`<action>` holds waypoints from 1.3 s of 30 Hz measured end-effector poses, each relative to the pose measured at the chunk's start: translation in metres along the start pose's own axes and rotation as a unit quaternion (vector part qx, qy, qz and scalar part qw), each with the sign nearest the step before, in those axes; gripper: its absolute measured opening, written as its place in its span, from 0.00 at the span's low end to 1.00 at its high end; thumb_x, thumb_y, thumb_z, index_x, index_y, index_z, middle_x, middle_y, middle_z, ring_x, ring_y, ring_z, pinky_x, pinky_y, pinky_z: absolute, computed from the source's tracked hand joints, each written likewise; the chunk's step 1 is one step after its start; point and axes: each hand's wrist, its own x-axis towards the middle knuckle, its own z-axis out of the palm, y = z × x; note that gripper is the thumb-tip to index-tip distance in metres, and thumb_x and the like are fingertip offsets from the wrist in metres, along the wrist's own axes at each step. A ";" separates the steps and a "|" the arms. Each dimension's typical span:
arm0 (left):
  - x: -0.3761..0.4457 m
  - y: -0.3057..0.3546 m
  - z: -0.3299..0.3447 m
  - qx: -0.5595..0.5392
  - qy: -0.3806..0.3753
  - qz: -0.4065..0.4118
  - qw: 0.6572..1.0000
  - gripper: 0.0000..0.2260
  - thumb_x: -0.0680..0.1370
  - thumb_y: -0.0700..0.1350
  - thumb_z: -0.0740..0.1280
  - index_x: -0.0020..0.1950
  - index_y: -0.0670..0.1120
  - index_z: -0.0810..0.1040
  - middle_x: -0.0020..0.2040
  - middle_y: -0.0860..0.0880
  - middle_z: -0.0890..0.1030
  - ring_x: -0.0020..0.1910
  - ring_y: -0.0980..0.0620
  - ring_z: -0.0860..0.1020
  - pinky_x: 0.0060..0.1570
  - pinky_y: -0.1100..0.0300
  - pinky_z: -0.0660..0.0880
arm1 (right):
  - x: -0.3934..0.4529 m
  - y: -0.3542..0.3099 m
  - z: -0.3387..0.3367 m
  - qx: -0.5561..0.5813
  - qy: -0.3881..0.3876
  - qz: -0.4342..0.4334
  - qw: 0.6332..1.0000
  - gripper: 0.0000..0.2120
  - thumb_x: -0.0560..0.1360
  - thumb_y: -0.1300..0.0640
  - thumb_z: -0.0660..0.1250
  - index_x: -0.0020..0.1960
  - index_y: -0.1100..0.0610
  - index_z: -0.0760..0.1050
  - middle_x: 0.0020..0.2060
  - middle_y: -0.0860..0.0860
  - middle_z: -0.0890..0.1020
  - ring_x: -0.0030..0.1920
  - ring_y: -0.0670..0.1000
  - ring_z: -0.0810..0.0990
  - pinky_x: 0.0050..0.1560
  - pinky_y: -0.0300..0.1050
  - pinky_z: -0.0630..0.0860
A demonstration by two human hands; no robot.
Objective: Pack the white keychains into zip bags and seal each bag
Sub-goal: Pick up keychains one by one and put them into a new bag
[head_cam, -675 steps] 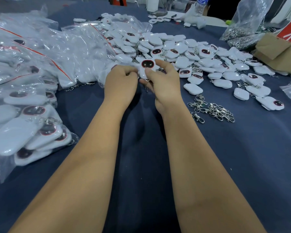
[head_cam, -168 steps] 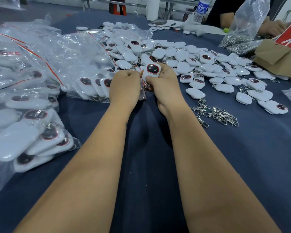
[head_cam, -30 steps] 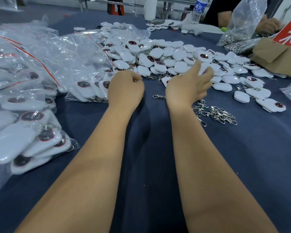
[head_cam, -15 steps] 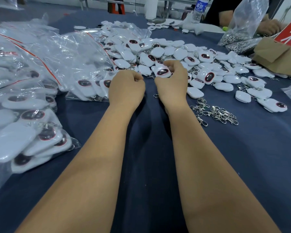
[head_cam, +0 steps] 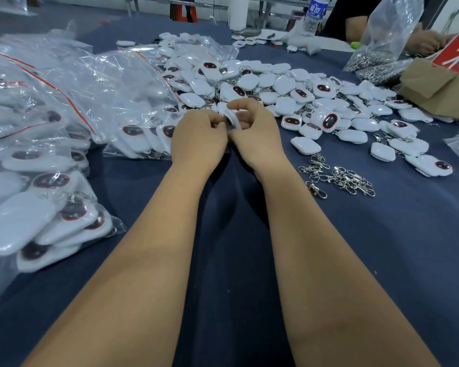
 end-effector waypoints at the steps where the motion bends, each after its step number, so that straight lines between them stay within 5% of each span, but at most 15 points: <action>1: 0.000 0.000 0.000 -0.004 -0.001 -0.003 1.000 0.12 0.77 0.41 0.63 0.50 0.53 0.85 0.39 0.53 0.82 0.39 0.55 0.76 0.37 0.61 0.66 | 0.000 0.000 0.000 -0.015 0.016 -0.004 1.000 0.19 0.72 0.72 0.63 0.59 0.55 0.77 0.51 0.52 0.82 0.48 0.49 0.80 0.52 0.43 0.79; 4: -0.003 0.001 -0.001 -0.015 -0.003 -0.009 1.000 0.12 0.75 0.40 0.62 0.45 0.53 0.83 0.36 0.54 0.81 0.35 0.60 0.75 0.33 0.67 0.68 | 0.003 -0.001 -0.002 0.027 0.066 0.004 0.997 0.16 0.76 0.70 0.63 0.61 0.58 0.77 0.54 0.54 0.83 0.54 0.50 0.81 0.58 0.43 0.78; 7: -0.003 0.002 -0.001 -0.012 0.000 -0.005 1.000 0.10 0.74 0.40 0.62 0.42 0.46 0.84 0.37 0.50 0.83 0.38 0.52 0.77 0.34 0.61 0.69 | 0.003 -0.006 -0.004 0.180 0.068 0.036 0.981 0.18 0.76 0.72 0.62 0.65 0.63 0.75 0.55 0.59 0.83 0.53 0.53 0.82 0.59 0.46 0.78; 11: -0.002 0.002 -0.001 -0.002 -0.012 -0.010 1.000 0.09 0.73 0.39 0.61 0.38 0.42 0.80 0.31 0.49 0.78 0.37 0.48 0.74 0.31 0.57 0.65 | 0.003 -0.008 -0.001 0.220 0.033 0.062 0.973 0.24 0.74 0.78 0.60 0.69 0.65 0.71 0.58 0.62 0.81 0.53 0.54 0.81 0.57 0.47 0.78; 14: -0.003 0.003 -0.001 -0.011 -0.008 -0.026 1.000 0.11 0.74 0.38 0.60 0.45 0.46 0.82 0.34 0.55 0.77 0.39 0.52 0.73 0.38 0.59 0.65 | 0.002 -0.007 -0.002 0.194 0.015 0.071 0.978 0.28 0.72 0.79 0.58 0.69 0.63 0.71 0.51 0.58 0.81 0.43 0.48 0.79 0.41 0.36 0.77; 17: -0.002 0.004 -0.002 -0.043 0.002 -0.043 0.998 0.15 0.76 0.40 0.59 0.55 0.50 0.83 0.34 0.57 0.77 0.34 0.62 0.74 0.36 0.65 0.67 | 0.001 -0.005 -0.001 0.160 0.002 0.061 0.985 0.28 0.72 0.76 0.60 0.69 0.59 0.70 0.53 0.59 0.81 0.46 0.50 0.80 0.43 0.38 0.76; 20: -0.002 0.004 -0.002 -0.061 -0.002 -0.037 0.997 0.11 0.75 0.41 0.60 0.36 0.49 0.79 0.26 0.55 0.77 0.26 0.61 0.71 0.27 0.67 0.63 | -0.001 -0.005 0.002 0.121 -0.011 0.044 0.992 0.27 0.72 0.73 0.65 0.68 0.55 0.71 0.61 0.60 0.79 0.58 0.57 0.80 0.58 0.50 0.79; 22: -0.003 0.005 -0.003 -0.077 -0.005 -0.035 0.996 0.12 0.75 0.43 0.61 0.32 0.49 0.76 0.21 0.57 0.73 0.24 0.62 0.71 0.24 0.69 0.63 | 0.000 -0.005 0.003 0.104 -0.012 0.042 0.994 0.28 0.72 0.73 0.65 0.68 0.52 0.71 0.62 0.61 0.78 0.60 0.59 0.79 0.59 0.51 0.79; 27: -0.002 0.003 -0.002 -0.122 0.005 -0.022 0.992 0.04 0.75 0.51 0.68 0.48 0.61 0.79 0.34 0.57 0.78 0.28 0.65 0.74 0.31 0.70 0.69 | -0.001 -0.003 0.003 0.096 -0.011 0.048 0.994 0.19 0.73 0.70 0.64 0.59 0.53 0.71 0.51 0.60 0.83 0.44 0.52 0.81 0.43 0.45 0.80; 31: 0.003 0.000 0.001 -0.103 0.016 -0.035 0.994 0.08 0.77 0.48 0.65 0.54 0.54 0.80 0.38 0.56 0.78 0.35 0.60 0.76 0.38 0.61 0.72 | 0.002 -0.004 0.003 0.128 0.008 0.057 0.990 0.11 0.74 0.70 0.63 0.53 0.59 0.77 0.45 0.57 0.84 0.38 0.48 0.82 0.38 0.41 0.78; 36: 0.003 0.000 0.001 -0.082 0.016 -0.049 0.995 0.06 0.76 0.48 0.65 0.52 0.54 0.79 0.40 0.57 0.77 0.42 0.54 0.76 0.40 0.59 0.68 | 0.003 -0.005 -0.001 0.140 0.005 0.060 0.988 0.13 0.78 0.69 0.61 0.59 0.63 0.79 0.50 0.58 0.84 0.46 0.52 0.83 0.47 0.42 0.81; 39: 0.003 0.001 0.001 -0.084 0.012 -0.048 0.995 0.06 0.75 0.50 0.66 0.49 0.54 0.81 0.38 0.56 0.80 0.37 0.61 0.76 0.38 0.64 0.70 | 0.003 -0.006 -0.001 0.135 0.013 0.057 0.989 0.13 0.80 0.70 0.58 0.59 0.63 0.77 0.46 0.55 0.82 0.40 0.48 0.81 0.38 0.34 0.78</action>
